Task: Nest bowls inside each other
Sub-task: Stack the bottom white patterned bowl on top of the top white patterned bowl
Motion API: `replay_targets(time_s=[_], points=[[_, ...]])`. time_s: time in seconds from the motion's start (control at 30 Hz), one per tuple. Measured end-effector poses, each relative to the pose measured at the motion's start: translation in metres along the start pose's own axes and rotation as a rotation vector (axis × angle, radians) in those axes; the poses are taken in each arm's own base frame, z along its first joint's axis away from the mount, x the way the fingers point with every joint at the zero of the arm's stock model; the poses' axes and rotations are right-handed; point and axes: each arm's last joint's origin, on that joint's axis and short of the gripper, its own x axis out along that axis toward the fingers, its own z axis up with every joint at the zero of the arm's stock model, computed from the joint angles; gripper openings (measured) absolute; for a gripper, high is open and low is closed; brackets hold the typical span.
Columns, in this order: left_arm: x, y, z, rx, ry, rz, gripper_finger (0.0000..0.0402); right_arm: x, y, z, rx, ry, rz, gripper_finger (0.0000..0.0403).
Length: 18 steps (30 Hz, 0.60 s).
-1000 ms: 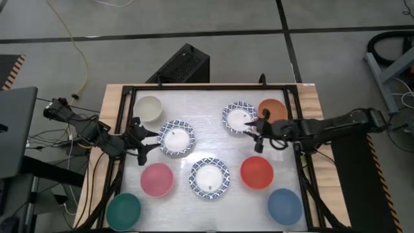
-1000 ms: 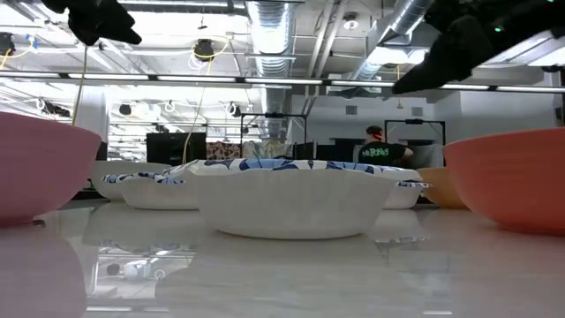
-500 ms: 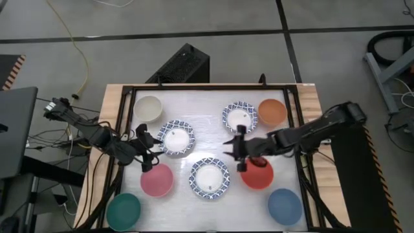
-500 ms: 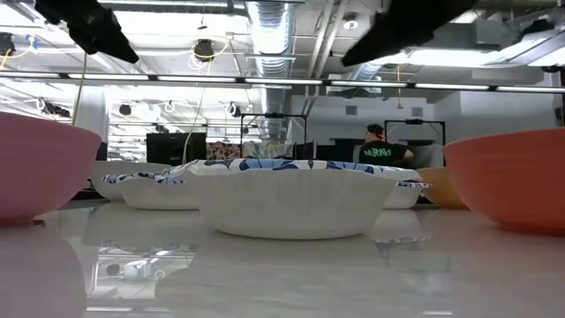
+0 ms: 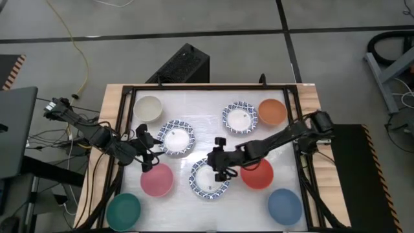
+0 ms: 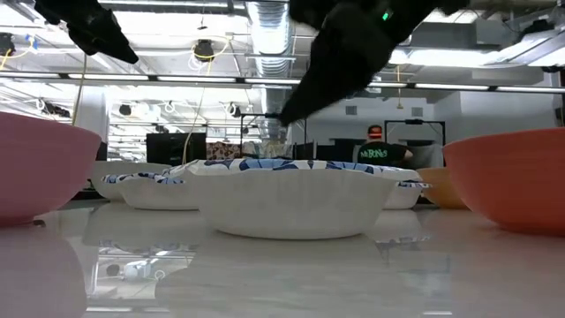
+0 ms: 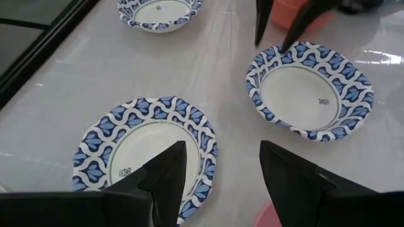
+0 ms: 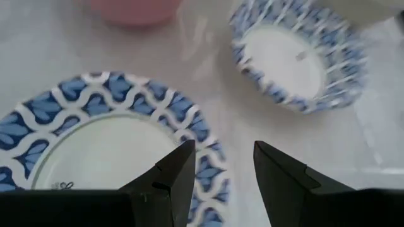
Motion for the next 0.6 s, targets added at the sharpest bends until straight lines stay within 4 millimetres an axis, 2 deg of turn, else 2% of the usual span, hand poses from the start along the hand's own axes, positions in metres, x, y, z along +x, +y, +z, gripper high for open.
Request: replay_targets(time_s=[0.23, 0.6], points=[[0.000, 0.000, 0.000, 0.001, 0.010, -0.013, 0.0191, 0.027, -0.005, -0.008, 0.030, 0.142, 0.025, 0.0180], [0.000, 0.000, -0.002, 0.000, 0.018, -0.008, 0.0191, 0.035, -0.024, -0.014, 0.114, 0.254, 0.080, 0.0180]])
